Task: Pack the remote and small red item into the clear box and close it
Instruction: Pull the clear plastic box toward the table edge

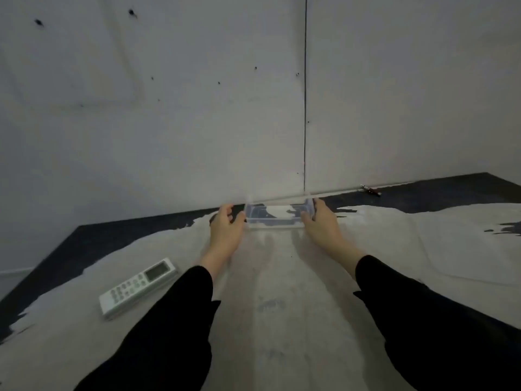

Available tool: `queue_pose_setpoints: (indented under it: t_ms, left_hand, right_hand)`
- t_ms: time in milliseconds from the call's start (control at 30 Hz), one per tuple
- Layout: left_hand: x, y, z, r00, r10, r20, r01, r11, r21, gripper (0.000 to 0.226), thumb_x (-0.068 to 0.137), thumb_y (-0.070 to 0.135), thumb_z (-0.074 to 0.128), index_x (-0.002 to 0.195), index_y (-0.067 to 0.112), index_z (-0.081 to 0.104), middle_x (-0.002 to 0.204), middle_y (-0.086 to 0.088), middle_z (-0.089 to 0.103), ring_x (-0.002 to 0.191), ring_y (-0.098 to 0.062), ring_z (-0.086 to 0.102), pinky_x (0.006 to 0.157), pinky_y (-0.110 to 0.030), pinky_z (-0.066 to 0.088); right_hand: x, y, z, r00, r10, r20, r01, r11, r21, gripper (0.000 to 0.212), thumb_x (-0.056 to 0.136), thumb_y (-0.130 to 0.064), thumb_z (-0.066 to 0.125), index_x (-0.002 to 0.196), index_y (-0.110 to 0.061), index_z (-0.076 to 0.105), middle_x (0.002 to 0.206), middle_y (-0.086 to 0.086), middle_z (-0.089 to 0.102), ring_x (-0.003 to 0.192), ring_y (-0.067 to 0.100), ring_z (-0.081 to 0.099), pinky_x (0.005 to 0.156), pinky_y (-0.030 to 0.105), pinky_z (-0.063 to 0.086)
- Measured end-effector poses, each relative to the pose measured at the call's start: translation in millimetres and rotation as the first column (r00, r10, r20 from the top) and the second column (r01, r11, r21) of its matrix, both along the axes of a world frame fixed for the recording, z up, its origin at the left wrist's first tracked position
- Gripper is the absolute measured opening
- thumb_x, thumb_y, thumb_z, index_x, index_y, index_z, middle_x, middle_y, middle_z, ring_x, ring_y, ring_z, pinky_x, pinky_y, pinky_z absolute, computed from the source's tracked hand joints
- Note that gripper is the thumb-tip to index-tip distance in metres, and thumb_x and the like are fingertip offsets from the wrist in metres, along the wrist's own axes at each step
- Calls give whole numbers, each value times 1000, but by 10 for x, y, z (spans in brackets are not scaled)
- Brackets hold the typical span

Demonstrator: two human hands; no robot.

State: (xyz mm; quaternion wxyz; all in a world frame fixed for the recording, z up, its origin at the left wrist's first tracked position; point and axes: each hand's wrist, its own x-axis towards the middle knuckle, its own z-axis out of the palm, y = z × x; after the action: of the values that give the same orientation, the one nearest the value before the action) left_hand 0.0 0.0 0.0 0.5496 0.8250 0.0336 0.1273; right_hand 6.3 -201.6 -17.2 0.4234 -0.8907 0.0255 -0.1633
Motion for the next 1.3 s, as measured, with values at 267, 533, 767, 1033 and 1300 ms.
queue_pose_setpoints:
  t_ms: [267,533,767,1033,1300]
  left_hand:
    - [106,-56,-64,998,1,-56,-2,1000,-10,45,88,7,53,132,2,46,132,-13,56,114,-23,57,97,-25,43]
    - [-808,86,-169,992,19,-122,-45,975,-216,39,83,10,57,122,10,59,105,-8,65,87,-18,58,93,-36,50]
    - [-1864,84,-205,994,-28,-110,-4,961,-276,33,85,5,49,116,14,57,90,-6,59,74,-18,57,81,-34,51]
    - [-2227,374,-81,981,-123,147,39,878,477,14,89,27,50,98,27,60,78,6,62,68,-7,56,60,-19,45]
    - [-1519,1333,-292,964,264,27,-191,620,761,52,85,31,52,133,12,43,142,-22,40,132,-39,32,109,-49,24]
  right_hand:
    - [49,-21,29,997,-35,-69,37,999,33,34,94,-19,48,122,0,54,118,20,62,106,35,56,80,33,42]
    - [-744,-113,60,995,-6,-99,10,999,43,37,90,-8,47,125,-5,58,116,18,66,100,34,64,93,37,50]
    - [-1809,-227,117,985,63,-160,-40,989,145,23,86,-6,52,108,-11,55,67,6,61,62,31,67,68,45,59]
    - [-2061,-223,69,986,121,-117,-123,992,-9,38,88,-12,53,126,-14,53,56,3,52,52,14,47,51,28,37]
    - [-2057,-249,62,968,218,-126,-219,976,6,34,94,-21,52,127,-20,50,68,18,63,59,21,58,56,29,47]
